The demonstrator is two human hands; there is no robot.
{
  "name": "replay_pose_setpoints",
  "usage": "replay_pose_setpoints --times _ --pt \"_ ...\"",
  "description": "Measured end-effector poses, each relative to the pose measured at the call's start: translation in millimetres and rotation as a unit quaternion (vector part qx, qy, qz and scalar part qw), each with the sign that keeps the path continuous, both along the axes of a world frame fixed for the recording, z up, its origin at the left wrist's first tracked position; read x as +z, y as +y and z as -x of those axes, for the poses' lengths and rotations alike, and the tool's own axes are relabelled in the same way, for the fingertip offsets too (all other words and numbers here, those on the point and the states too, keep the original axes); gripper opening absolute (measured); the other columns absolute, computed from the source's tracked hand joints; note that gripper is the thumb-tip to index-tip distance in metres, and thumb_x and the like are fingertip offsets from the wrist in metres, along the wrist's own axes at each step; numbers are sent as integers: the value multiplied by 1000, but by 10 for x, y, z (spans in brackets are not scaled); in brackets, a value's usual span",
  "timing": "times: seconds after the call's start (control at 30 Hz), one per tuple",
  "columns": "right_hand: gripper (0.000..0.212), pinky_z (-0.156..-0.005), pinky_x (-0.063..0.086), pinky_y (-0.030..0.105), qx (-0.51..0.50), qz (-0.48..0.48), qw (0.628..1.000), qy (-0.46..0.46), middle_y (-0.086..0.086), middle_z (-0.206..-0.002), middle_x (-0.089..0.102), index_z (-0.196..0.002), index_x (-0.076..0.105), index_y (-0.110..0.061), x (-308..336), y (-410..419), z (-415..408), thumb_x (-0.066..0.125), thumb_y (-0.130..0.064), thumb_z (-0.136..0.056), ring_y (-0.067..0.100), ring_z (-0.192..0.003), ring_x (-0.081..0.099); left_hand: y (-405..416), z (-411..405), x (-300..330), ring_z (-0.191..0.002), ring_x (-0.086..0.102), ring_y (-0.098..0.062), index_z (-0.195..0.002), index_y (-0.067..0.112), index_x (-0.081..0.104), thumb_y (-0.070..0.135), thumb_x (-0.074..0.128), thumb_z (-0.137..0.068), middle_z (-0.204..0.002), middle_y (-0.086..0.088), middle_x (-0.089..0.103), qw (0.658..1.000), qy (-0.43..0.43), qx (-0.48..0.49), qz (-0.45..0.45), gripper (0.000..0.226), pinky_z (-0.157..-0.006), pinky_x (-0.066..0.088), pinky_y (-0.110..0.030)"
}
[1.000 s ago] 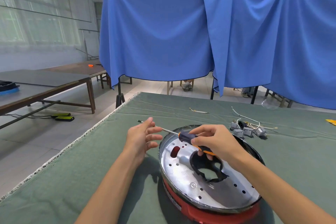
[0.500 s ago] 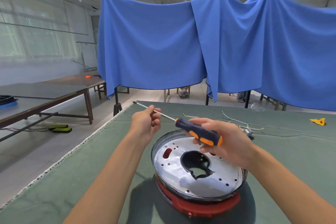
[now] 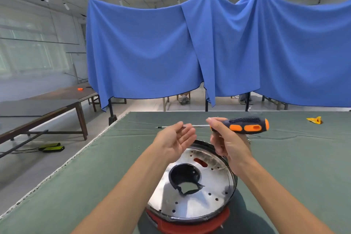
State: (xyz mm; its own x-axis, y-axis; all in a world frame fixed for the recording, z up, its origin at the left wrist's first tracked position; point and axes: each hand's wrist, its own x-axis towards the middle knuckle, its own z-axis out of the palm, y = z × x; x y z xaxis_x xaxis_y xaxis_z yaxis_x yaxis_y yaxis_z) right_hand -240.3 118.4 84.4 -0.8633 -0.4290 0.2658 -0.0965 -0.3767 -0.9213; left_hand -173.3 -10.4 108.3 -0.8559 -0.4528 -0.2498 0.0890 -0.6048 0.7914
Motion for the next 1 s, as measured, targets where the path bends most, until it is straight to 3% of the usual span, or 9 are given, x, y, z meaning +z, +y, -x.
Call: replay_pose_setpoints --times 0.1,0.2,0.23,0.27,0.33,0.37,0.43,0.6,1.0 --pt "21 -33 26 16 -46 29 999 -1 7 -46 53 -62 66 -18 -2 -6 122 71 -23 -81 13 -30 34 -23 80 -27 -37 55 -10 -81 1 62 24 44 -100 -49 -2 59 997 -29 -56 47 35 -37 45 -17" --pt "23 -34 27 18 -83 52 995 -23 6 -44 52 -62 62 -13 26 -41 278 70 -22 -81 14 -32 36 -104 189 -49 -38 48 -13 -82 4 66 31 45 -98 -55 -4 63 962 -86 -41 257 38 -38 37 -17" --pt "24 -34 29 19 -91 53 994 -24 6 -44 53 -60 62 -16 11 -64 338 70 -23 -82 13 -33 38 -143 232 -69 -43 52 -14 -85 5 67 27 50 -96 -61 -4 67 923 -102 -7 371 30 -42 41 -20" --pt "26 -35 31 19 -98 51 994 -24 5 -45 54 -58 63 -18 -10 -87 387 71 -24 -82 13 -34 40 -196 270 -94 -54 58 -15 -88 8 68 23 54 -92 -70 -1 70 855 -121 28 504 20 -51 48 -25" --pt "24 -35 34 19 -109 39 993 -19 4 -47 56 -60 66 -21 -66 -133 470 71 -26 -82 12 -36 45 -311 342 -165 -97 60 -14 -103 21 66 21 58 -84 -102 6 67 672 -165 30 722 21 -84 51 -34" --pt "21 -36 34 18 -111 28 993 -15 3 -47 56 -63 66 -21 -98 -161 514 71 -27 -83 11 -37 46 -362 385 -204 -116 50 -13 -116 24 60 22 60 -81 -120 7 60 611 -180 -22 771 35 -98 43 -35" --pt "16 -36 34 17 -109 5 994 -7 3 -48 57 -70 66 -19 -143 -216 594 70 -28 -83 10 -39 47 -446 475 -278 -134 28 -16 -138 24 41 26 66 -79 -143 3 40 550 -192 -156 798 64 -111 29 -36" --pt "19 -38 34 18 -104 -24 994 -8 3 -49 58 -64 65 -24 -201 -248 762 71 -30 -81 11 -41 49 -508 618 -412 -134 28 -18 -147 30 20 44 77 -71 -147 5 32 511 -212 -268 789 96 -112 27 -42" --pt "14 -38 37 18 -116 -42 992 20 2 -48 57 -70 65 -20 -343 -308 749 71 -25 -82 12 -43 51 -549 639 -522 -127 33 -16 -145 37 24 59 72 -70 -136 9 40 501 -172 -247 812 92 -107 26 -38"
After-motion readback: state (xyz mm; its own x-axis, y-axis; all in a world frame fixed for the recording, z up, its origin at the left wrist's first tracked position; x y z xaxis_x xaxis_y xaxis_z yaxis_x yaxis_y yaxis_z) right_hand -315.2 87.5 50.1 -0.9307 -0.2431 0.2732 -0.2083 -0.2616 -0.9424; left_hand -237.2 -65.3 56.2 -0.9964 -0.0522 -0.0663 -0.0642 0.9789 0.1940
